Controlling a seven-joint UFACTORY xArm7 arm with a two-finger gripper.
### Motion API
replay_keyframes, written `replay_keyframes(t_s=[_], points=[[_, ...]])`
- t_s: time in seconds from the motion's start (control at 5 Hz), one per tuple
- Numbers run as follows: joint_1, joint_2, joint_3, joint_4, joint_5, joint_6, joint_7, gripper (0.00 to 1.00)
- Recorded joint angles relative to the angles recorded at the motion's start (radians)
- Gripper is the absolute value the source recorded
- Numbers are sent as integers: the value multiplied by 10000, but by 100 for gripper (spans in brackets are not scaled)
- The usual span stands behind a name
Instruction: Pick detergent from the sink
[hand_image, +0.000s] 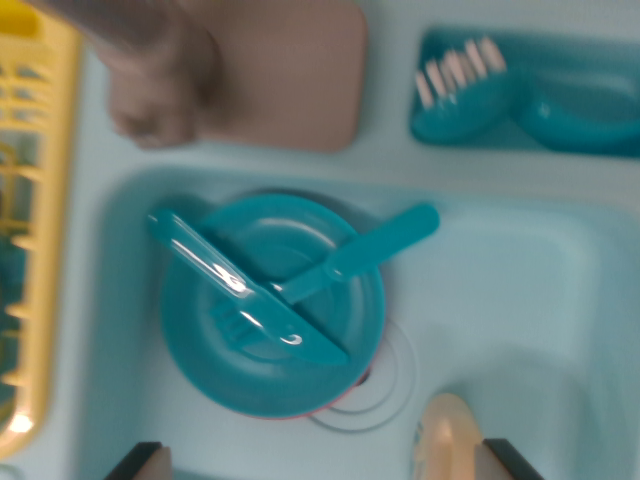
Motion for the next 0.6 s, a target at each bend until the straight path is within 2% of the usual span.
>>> replay_keyframes(t_s=[0.2, 0.4, 0.6], points=[[0, 0, 0, 0, 0, 0, 0, 0], [-101, 96, -110, -417, 72, -433, -326, 0], [-101, 96, -110, -417, 72, -433, -326, 0]])
